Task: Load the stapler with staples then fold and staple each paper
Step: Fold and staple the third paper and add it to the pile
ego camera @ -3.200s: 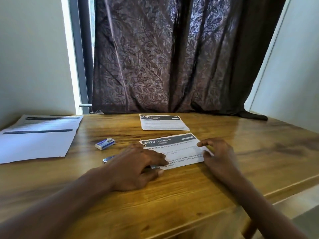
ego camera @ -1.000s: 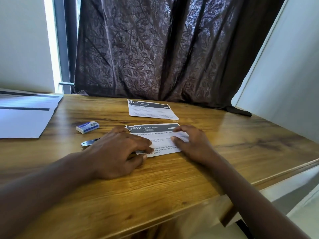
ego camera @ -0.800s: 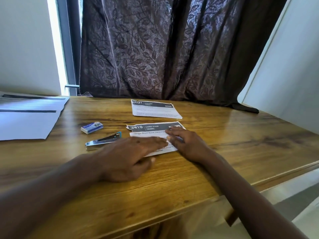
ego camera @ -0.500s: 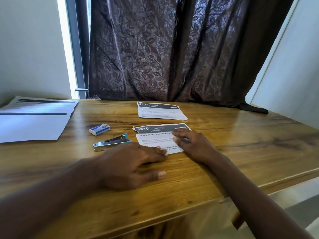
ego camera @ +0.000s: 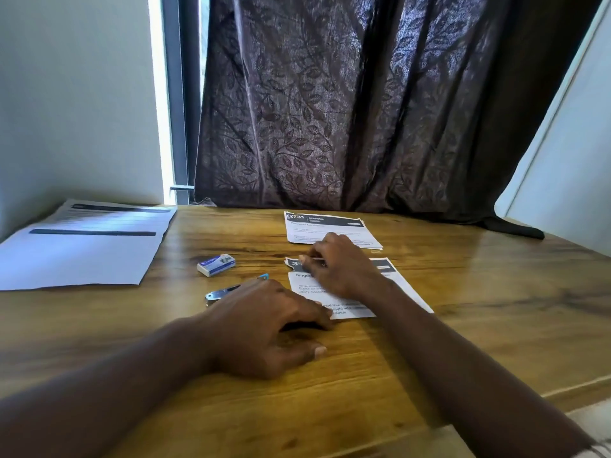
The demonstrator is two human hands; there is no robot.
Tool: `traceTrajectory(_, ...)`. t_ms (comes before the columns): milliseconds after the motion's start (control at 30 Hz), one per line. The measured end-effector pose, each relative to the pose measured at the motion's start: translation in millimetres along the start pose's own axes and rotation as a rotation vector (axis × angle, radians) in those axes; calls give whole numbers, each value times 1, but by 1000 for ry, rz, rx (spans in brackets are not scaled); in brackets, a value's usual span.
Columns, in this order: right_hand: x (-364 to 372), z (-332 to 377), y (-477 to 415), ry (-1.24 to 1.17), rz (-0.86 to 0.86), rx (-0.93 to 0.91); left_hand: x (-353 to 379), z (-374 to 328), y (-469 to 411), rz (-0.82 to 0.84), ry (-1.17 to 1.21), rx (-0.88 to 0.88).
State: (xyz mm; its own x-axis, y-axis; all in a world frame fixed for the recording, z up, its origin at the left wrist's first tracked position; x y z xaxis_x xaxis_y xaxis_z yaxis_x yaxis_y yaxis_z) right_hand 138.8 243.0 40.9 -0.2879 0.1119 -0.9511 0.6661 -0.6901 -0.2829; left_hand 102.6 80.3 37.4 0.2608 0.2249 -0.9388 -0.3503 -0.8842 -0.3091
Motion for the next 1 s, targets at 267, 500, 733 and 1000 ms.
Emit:
traceTrajectory(267,10,-11,-5,60,-66,58,-7,1,-3,-40,-68,16)
traceTrajectory(500,-2,-12,-1,-174,-193,12,-43,58,15,-96,-233,-223)
traceTrajectory(733,-16,-17,8,-563,-245,-15,-45,101,35,-38,-193,-394)
traceTrajectory(1000,-21,8,14,-424,-284,-233,-51,129,41,-382,378,-499)
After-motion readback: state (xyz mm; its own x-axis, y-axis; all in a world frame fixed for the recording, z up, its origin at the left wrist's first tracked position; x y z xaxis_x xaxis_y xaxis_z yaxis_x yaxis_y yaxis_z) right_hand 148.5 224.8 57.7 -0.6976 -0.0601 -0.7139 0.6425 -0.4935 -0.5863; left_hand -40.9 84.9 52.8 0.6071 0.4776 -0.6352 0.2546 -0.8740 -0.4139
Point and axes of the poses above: each hand's wrist, its own y-axis away from the middle knuckle, its own x-axis out of the palm, z = x × y, the point moved 8 cm from there along -y, towards the middle knuckle, and after that the axes turned 2 degrees about -z, right-handed, at the moved point
